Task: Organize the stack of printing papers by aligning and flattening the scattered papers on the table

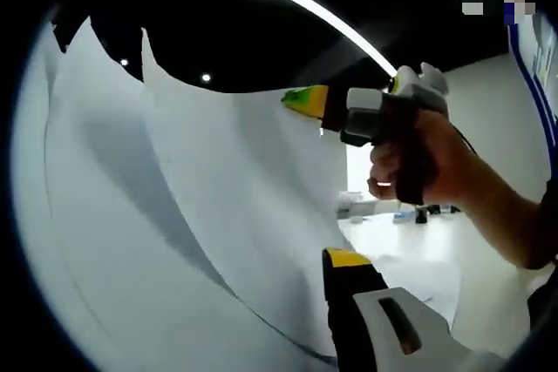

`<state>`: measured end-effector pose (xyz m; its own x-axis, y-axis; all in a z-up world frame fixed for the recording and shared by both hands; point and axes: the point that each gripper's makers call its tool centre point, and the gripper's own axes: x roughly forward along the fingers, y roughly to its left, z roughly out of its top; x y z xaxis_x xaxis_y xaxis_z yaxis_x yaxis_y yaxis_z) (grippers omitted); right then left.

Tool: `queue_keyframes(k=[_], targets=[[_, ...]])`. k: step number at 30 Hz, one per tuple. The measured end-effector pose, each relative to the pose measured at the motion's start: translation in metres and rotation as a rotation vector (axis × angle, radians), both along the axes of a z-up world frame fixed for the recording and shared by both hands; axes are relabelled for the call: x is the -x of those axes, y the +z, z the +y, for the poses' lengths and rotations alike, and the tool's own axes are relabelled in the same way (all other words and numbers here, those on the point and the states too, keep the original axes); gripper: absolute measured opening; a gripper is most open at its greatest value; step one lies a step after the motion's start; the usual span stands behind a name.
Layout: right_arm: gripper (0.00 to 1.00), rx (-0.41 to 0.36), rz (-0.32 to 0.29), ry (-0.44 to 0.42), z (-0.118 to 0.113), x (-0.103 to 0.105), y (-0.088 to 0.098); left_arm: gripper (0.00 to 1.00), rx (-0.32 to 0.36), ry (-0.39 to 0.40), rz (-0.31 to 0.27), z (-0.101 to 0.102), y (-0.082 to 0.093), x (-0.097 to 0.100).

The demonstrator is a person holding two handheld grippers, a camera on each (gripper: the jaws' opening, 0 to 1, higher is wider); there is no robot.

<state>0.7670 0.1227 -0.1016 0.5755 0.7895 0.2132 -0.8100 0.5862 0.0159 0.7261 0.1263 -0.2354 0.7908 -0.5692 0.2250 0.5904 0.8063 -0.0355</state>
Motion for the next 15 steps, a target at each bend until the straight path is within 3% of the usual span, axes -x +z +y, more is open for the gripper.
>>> queue_keyframes(k=[15], targets=[[0.00, -0.091, 0.050, 0.007, 0.0020, -0.0013, 0.0067, 0.27, -0.004, -0.011, 0.007, -0.0043, -0.0007, 0.0011]])
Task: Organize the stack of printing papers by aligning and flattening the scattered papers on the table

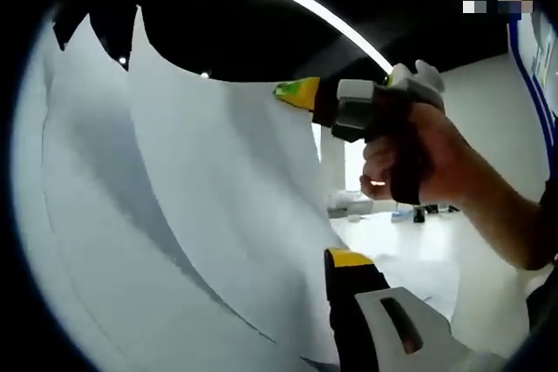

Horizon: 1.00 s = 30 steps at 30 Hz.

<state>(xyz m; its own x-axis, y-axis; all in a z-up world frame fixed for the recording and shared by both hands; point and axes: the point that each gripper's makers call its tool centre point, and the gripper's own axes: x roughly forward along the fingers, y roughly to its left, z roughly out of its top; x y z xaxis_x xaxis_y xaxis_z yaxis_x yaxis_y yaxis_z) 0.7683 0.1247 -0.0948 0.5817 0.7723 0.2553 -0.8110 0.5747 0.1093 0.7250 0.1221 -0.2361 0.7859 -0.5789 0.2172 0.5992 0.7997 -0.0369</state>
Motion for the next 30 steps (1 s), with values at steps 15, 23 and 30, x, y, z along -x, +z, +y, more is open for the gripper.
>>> queue_keyframes(k=[15, 23, 30], targets=[[0.00, -0.030, 0.067, 0.069, 0.021, 0.012, -0.012, 0.27, -0.004, 0.005, 0.002, 0.000, 0.000, 0.000], [0.00, -0.064, 0.094, 0.086, 0.023, 0.013, -0.010, 0.27, -0.007, 0.006, -0.001, 0.000, 0.000, 0.000], [0.00, -0.151, 0.158, 0.105, 0.016, 0.012, -0.005, 0.27, -0.009, 0.005, -0.004, 0.000, 0.000, 0.000]])
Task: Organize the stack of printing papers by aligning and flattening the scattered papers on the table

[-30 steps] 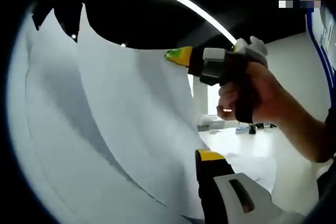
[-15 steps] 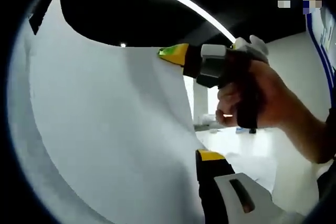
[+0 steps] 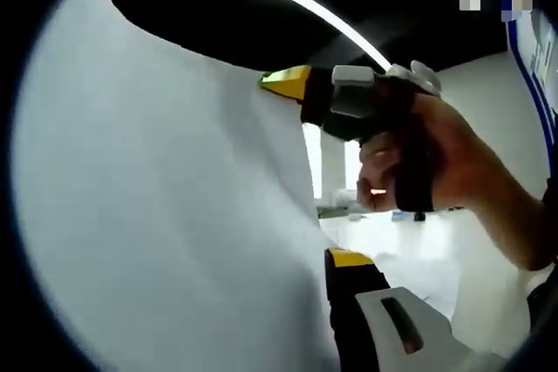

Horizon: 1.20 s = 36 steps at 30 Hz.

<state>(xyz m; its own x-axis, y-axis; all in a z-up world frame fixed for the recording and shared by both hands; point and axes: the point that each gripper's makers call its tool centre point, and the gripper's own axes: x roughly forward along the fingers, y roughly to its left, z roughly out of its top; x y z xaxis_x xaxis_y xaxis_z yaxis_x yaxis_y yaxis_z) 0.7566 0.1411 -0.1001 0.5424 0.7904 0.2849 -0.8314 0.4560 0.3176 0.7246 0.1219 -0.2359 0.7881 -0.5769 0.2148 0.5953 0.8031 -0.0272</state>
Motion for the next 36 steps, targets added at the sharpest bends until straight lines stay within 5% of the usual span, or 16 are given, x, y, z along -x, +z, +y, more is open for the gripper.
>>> queue_keyframes(k=[10, 36], targets=[[0.00, -0.032, 0.048, 0.023, 0.001, -0.002, -0.004, 0.24, -0.012, -0.005, -0.008, -0.001, -0.001, 0.001], [0.00, 0.027, 0.021, 0.037, 0.007, 0.007, -0.012, 0.11, -0.039, 0.004, -0.012, 0.002, -0.004, -0.001]])
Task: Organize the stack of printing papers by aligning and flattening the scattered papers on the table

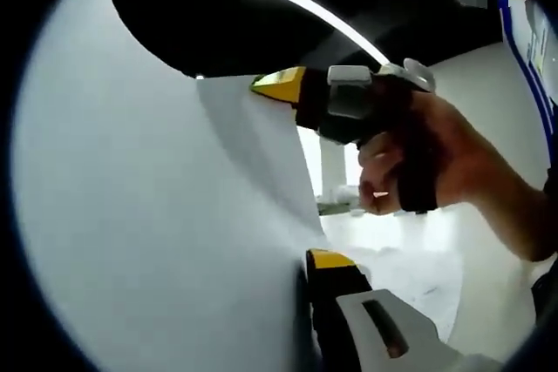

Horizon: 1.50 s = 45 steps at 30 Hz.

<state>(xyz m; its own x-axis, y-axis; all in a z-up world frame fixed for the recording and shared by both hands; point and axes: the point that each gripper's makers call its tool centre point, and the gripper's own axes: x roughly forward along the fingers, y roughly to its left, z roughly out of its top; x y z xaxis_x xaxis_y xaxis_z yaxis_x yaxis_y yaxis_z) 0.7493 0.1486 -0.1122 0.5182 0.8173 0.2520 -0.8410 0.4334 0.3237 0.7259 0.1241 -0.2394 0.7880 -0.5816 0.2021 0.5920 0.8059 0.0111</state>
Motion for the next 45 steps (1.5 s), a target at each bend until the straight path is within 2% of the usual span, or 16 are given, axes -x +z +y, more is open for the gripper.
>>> queue_keyframes(k=[18, 45], targets=[[0.00, 0.036, -0.014, -0.010, -0.005, 0.000, -0.002, 0.08, 0.003, -0.001, 0.014, 0.002, -0.002, -0.003], [0.07, 0.013, -0.036, -0.049, -0.031, -0.002, 0.014, 0.07, 0.008, -0.002, 0.009, 0.000, 0.000, 0.000]])
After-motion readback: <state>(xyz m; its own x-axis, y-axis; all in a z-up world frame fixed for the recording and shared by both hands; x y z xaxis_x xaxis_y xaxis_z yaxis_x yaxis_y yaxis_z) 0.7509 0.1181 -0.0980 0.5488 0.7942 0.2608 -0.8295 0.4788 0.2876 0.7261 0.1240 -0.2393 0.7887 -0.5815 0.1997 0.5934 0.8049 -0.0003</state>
